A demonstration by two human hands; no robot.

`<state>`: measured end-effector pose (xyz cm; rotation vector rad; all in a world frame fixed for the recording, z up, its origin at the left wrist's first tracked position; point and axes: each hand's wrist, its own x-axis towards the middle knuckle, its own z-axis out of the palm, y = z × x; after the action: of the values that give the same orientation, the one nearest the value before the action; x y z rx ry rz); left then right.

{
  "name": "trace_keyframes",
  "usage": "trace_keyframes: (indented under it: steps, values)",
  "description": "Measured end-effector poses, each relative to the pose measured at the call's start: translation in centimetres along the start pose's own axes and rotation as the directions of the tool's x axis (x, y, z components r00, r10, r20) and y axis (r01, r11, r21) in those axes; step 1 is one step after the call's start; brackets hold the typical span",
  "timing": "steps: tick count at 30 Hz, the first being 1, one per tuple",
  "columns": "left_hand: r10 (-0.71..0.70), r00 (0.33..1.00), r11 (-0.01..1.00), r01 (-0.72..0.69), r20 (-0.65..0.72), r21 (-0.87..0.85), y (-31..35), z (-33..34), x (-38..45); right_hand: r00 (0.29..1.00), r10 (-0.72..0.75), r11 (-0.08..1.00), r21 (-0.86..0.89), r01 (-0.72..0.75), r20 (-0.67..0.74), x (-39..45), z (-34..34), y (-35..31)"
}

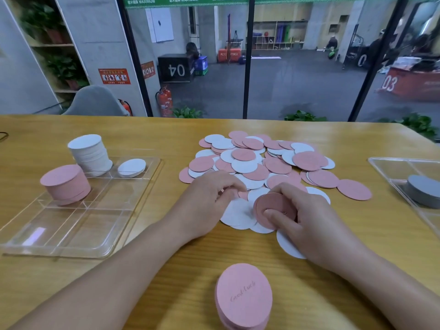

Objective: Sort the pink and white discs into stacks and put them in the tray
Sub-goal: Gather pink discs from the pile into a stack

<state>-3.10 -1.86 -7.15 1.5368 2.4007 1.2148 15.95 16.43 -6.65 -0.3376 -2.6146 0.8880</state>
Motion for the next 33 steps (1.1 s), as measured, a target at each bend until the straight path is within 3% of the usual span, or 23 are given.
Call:
trace_keyframes:
  steps: [4,12,15,20,25,33]
  values:
    - [0.024,0.988,0.976,-0.056,0.151,0.212,-1.0,0.3,0.3,1.0,0.019,1.0,0.023,-0.019,0.008,-0.1,-0.1,0.2]
    - [-0.033,0.977,0.973,-0.017,0.213,0.23,0.0,-1.5,-0.9,1.0,0.018,0.999,0.038,-0.018,0.006,-0.2,-0.1,0.1]
    - [-0.078,0.984,0.987,0.053,0.163,0.15,-0.4,-2.0,-0.9,1.0,0.008,0.999,0.032,-0.008,0.002,-0.2,-0.1,0.1]
    - [-0.188,0.98,0.974,0.194,-0.062,0.12,-0.8,-1.9,-0.3,1.0,0.015,0.999,0.035,-0.016,0.011,-0.2,-0.1,0.1]
    - [-0.263,0.965,0.926,0.248,0.013,0.283,-1.0,-0.5,0.5,1.0,0.016,0.999,0.033,-0.017,0.016,-0.2,-0.1,0.0]
    - [-0.373,0.928,0.92,0.366,0.023,0.137,-0.3,-1.3,0.4,1.0,0.006,1.0,0.02,-0.007,0.021,-0.2,-0.1,-0.1]
